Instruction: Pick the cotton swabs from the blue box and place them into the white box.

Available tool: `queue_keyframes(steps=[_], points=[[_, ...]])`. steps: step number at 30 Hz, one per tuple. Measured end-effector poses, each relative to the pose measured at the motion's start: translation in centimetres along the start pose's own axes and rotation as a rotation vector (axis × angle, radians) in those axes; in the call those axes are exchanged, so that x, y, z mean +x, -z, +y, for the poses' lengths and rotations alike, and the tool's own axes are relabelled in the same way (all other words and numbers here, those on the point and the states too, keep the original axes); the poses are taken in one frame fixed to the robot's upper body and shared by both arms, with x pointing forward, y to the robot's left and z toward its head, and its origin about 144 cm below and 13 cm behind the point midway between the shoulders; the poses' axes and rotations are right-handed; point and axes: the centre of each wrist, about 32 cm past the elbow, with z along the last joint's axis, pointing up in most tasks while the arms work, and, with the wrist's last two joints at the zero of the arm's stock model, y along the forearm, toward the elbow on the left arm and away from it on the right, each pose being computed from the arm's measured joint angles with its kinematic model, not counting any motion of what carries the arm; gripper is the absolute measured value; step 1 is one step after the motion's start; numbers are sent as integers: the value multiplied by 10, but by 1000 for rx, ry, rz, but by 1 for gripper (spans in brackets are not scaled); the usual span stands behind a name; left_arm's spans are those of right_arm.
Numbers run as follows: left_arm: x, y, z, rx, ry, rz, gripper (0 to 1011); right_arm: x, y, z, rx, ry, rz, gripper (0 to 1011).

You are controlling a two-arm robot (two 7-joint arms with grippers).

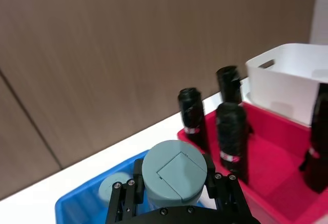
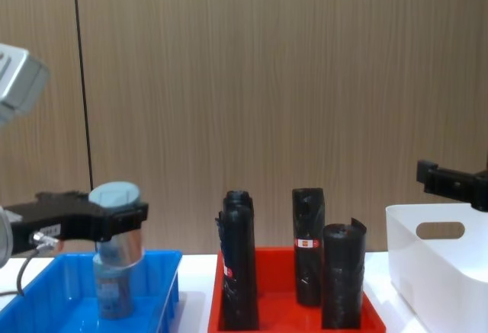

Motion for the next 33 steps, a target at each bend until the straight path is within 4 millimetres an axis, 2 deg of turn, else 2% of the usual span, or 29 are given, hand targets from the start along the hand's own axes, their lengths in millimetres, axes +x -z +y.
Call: queue_keyframes(steps=[20,33], points=[[7,-27,0,-111,293,-103,669,0,0,0,0,0,0,1002],[14,-24,-6,-169,503,-80,669,0,0,0,0,0,0,1002]])
